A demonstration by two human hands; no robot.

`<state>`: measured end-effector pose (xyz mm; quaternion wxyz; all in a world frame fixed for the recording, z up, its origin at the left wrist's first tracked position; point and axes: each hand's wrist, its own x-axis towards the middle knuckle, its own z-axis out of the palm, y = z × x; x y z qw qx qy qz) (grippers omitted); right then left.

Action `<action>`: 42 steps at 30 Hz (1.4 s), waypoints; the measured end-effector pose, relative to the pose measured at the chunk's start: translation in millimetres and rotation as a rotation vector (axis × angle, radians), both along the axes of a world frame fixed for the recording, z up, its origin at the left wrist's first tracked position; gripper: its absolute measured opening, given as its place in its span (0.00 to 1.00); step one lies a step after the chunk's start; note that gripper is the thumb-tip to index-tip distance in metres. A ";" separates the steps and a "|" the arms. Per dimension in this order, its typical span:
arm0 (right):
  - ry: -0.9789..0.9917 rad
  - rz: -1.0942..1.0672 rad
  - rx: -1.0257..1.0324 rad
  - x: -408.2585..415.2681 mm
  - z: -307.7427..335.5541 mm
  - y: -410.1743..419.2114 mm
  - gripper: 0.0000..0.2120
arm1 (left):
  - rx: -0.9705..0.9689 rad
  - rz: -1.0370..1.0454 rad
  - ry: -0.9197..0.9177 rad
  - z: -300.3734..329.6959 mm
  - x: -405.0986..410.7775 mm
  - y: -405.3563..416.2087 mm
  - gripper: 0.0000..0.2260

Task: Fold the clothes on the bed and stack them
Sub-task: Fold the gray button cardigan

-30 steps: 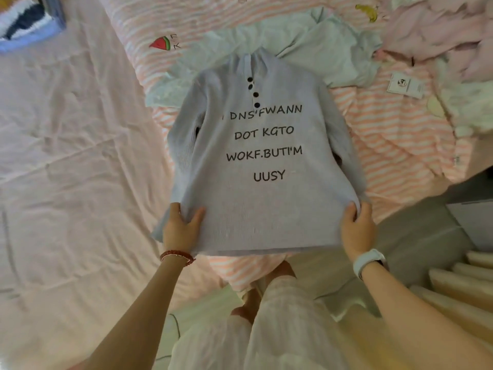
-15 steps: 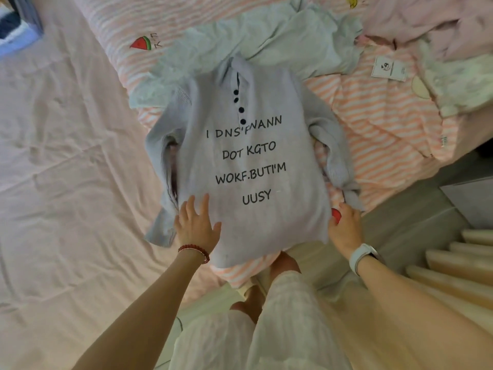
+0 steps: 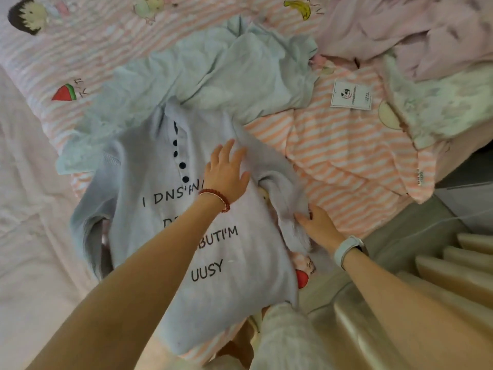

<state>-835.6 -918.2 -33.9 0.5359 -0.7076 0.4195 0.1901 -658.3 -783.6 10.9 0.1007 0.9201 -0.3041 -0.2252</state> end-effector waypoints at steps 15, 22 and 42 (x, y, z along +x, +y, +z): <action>-0.328 0.143 -0.868 27.8 88.6 -163.7 0.13 | 0.278 -0.381 0.293 23.4 76.7 -124.4 0.16; 0.087 -0.485 -0.271 3.9 36.9 -137.8 0.17 | 0.395 -0.426 0.313 -14.2 56.7 -123.1 0.19; -0.365 -1.127 0.240 82.5 61.1 -188.7 0.15 | -0.237 0.178 0.257 12.1 41.2 -98.4 0.05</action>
